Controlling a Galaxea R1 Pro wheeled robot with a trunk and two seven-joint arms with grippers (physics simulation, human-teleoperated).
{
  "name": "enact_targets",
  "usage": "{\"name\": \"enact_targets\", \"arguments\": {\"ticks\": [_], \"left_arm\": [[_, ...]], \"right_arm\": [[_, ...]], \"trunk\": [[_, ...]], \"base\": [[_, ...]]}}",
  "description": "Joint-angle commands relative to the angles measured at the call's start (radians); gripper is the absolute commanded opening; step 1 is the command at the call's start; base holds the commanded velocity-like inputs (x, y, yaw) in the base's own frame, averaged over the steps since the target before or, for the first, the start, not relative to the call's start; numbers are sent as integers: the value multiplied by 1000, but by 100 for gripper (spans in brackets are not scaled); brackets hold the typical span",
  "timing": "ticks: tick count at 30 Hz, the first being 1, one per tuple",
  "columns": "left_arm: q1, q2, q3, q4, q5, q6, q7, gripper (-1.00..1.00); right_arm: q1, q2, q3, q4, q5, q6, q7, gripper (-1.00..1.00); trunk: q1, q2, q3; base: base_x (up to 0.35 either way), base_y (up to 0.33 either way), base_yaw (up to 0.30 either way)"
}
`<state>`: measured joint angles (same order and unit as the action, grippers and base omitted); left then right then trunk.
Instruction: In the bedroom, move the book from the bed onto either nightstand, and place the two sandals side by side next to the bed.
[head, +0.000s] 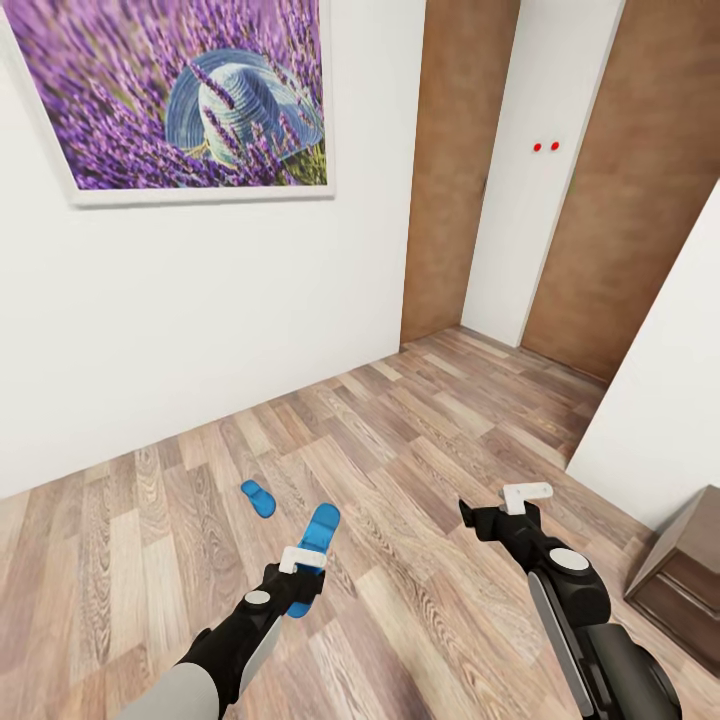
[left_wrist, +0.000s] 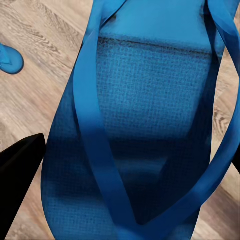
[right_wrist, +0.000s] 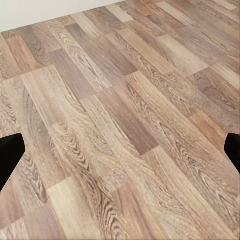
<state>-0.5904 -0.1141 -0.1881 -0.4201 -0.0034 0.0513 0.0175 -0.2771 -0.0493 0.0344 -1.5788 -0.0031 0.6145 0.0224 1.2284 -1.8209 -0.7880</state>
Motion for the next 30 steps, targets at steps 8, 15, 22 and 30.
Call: {"name": "enact_targets", "arguments": {"ticks": [8, 15, 22, 30], "left_arm": [[0, 1, -5, -2, -3, 5, 11, -100], [18, 20, -1, 39, -11, 16, -11, -100], [18, 20, -1, 46, -11, 16, -26, -100], [18, 20, -1, 46, -11, 16, -43, -100]], "right_arm": [[-1, -1, 0, 0, 0, 5, 2, 100], [1, -8, 40, -39, 8, 19, 12, 100], [1, -8, 42, -43, 8, 19, 12, 100], [1, -8, 42, -43, 8, 19, 12, 100]], "trunk": [[-31, 56, 24], [-31, 56, 24], [-31, 56, 24], [-31, 56, 24]], "base": [[0, 0, 0], [0, 0, 0], [0, 0, 0], [0, 0, 0]]}}
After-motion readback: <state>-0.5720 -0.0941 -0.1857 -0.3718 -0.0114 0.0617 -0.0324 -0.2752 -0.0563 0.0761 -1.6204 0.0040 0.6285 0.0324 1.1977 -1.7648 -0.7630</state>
